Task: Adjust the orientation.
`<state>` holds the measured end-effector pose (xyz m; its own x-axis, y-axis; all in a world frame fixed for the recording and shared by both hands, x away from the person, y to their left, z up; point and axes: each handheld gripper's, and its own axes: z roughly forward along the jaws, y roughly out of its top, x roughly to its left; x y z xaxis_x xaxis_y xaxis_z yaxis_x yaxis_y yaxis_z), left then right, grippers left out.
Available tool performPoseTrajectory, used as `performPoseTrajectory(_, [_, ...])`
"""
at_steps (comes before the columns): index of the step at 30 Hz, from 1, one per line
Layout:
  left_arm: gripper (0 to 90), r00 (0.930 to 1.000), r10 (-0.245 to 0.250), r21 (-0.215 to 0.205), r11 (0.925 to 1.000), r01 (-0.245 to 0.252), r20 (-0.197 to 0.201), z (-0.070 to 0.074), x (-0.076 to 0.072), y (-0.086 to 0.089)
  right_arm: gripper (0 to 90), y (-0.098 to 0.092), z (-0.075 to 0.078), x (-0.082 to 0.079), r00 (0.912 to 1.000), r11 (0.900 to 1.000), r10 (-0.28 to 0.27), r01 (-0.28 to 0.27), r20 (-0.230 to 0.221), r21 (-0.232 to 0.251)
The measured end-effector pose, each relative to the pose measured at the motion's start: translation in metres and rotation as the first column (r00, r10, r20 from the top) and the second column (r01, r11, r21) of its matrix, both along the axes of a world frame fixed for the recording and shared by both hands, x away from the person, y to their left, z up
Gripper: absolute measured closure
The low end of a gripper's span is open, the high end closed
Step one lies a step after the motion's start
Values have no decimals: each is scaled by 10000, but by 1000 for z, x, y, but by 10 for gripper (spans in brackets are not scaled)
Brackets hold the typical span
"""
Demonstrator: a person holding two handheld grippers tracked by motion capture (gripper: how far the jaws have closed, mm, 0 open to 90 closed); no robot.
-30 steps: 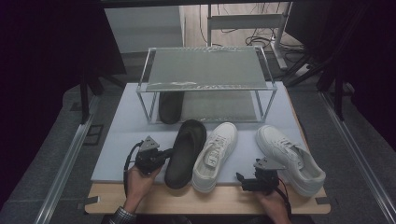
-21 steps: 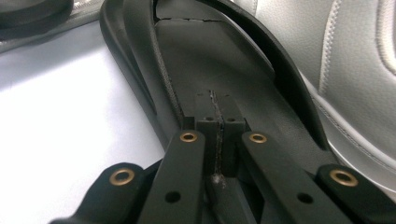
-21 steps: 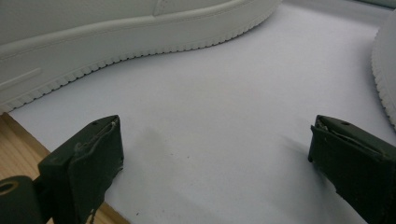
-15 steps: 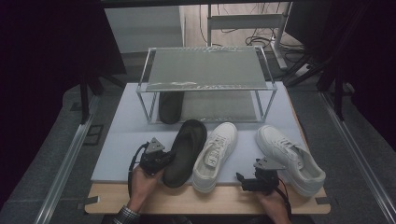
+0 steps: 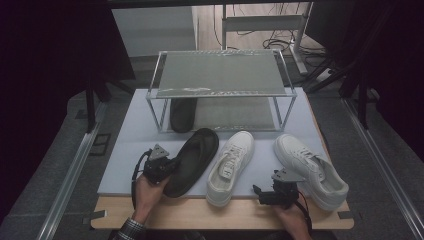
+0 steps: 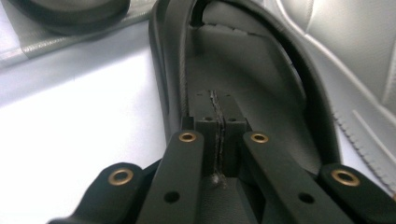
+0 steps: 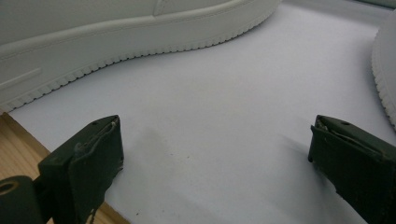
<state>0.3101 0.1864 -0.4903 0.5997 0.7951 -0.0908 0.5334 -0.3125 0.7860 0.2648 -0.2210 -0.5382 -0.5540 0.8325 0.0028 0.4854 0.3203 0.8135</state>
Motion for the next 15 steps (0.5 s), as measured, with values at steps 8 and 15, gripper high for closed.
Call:
performPoseTrajectory(8, [800,9996,186,-15,9998,-186,211,12,4,5,32,0,0,0,10000,10000,0,0,1,1])
performPoseTrajectory(15, [712,9994,344,-70,9994,-344,-16,5,13,7,32,0,0,0,10000,10000,-4,4,-7,12])
